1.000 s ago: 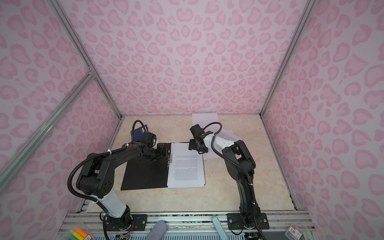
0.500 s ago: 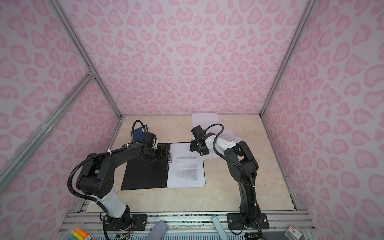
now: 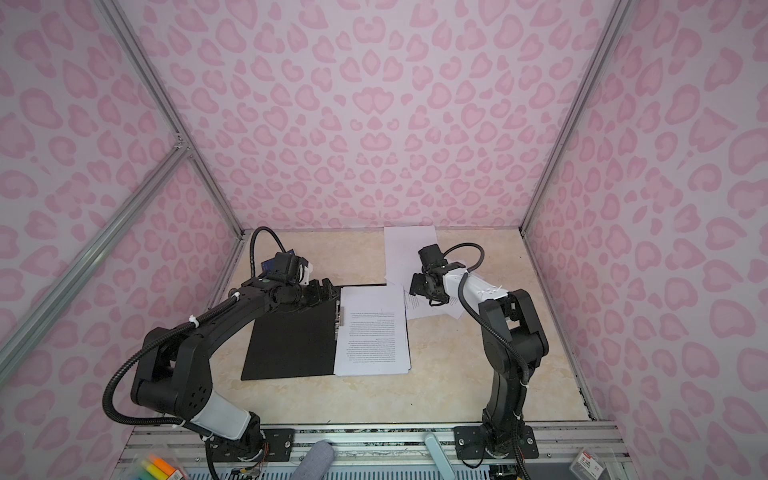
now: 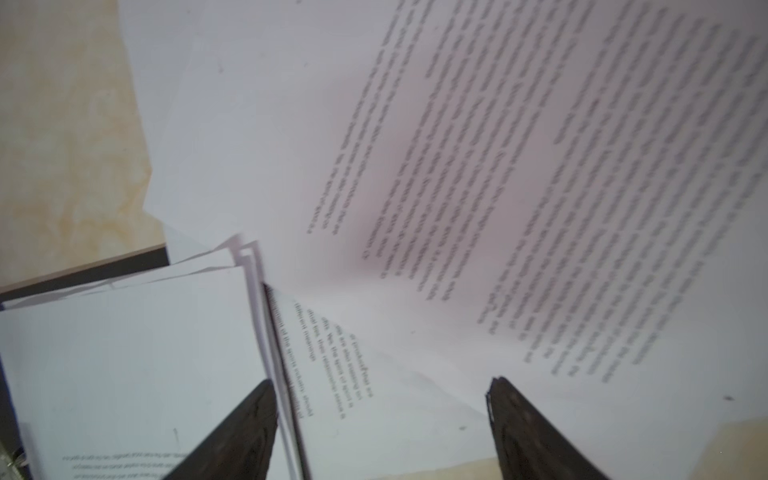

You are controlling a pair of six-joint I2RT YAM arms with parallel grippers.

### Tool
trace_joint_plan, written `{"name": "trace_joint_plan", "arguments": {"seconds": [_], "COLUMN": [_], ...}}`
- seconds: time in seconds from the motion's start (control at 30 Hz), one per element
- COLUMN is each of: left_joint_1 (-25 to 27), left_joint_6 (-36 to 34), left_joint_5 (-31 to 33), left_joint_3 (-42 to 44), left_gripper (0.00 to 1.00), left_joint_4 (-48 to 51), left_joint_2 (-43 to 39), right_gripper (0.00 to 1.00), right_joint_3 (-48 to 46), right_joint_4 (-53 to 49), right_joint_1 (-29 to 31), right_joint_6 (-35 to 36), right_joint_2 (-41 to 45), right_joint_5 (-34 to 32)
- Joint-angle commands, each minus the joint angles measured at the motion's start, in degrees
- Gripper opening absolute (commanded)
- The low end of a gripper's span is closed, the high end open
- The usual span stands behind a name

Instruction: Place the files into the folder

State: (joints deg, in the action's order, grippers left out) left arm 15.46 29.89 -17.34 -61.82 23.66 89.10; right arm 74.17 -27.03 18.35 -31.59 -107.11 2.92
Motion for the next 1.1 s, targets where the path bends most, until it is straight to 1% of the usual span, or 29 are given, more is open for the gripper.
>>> {"name": "trace_joint_plan", "arguments": {"seconds": [0.0, 0.1, 0.2, 0.27, 0.33, 0.47, 0.53, 0.63, 0.77, 0.83, 0.93, 1.0, 1.07], "left_joint_1": [1.4, 5.5, 10.9, 14.3, 17.2, 21.0, 22.4, 23.8, 25.1, 26.3, 28.3, 29.7, 30.8], "left_joint_6": [0.2, 0.8, 2.3, 3.5, 5.0, 7.4, 8.4, 9.6, 11.0, 11.4, 12.1, 12.9, 14.1], "left_joint_5": [-0.5, -1.6, -2.0, -1.8, -2.8, -4.3, -4.8, -5.1, -6.3, -6.9, -8.0, -8.7, -9.6], "left_joint_3": [-1.2, -1.9, -3.1, -4.5, -5.8, -8.7, -10.1, -11.5, -12.6, -13.8, -16.5, -18.2, -19.5], "left_gripper": [0.98, 0.98, 0.98, 0.98, 0.98, 0.99, 0.99, 0.99, 1.0, 1.0, 0.99, 0.98, 0.96], "left_joint_4": [2.3, 2.5, 1.7, 0.8, -0.9, -3.3, -4.0, -5.1, -6.7, -7.1, -7.9, -8.8, -10.1], "left_joint_2": [-3.0, -3.7, -2.7, -1.1, 1.6, 6.6, 8.7, 10.8, 13.0, 14.4, 17.1, 19.0, 21.0], "right_gripper": [0.81, 0.79, 0.79, 0.79, 0.79, 0.79, 0.79, 0.79, 0.79, 0.79, 0.79, 0.79, 0.8], "right_joint_3": [0.8, -0.2, -3.0, -4.2, -6.1, -11.6, -15.1, -21.8, -30.7, -33.4, -34.1, -32.0, -29.5], "right_joint_4": [-3.1, -2.8, -1.3, -1.6, -1.7, -0.9, -0.3, 0.9, 2.0, 1.3, -1.1, -2.0, -0.3], "right_joint_1": [-3.2, -5.9, -6.9, -7.2, -7.1, -7.4, -7.7, -9.0, -9.9, -9.9, -10.4, -11.8, -13.7], "right_joint_6": [3.8, 4.3, 4.6, 4.7, 4.5, 3.1, 2.2, 0.0, -2.8, -3.8, -4.2, -3.9, -4.1], "right_joint_2": [-1.9, -2.5, -1.2, -1.1, -0.5, 2.9, 5.2, 9.2, 17.5, 21.5, 27.2, 30.1, 30.6], "right_joint_5": [-1.5, 0.0, 1.7, 3.2, 4.9, 7.6, 8.9, 13.1, 16.3, 18.0, 18.9, 17.6, 14.3]}}
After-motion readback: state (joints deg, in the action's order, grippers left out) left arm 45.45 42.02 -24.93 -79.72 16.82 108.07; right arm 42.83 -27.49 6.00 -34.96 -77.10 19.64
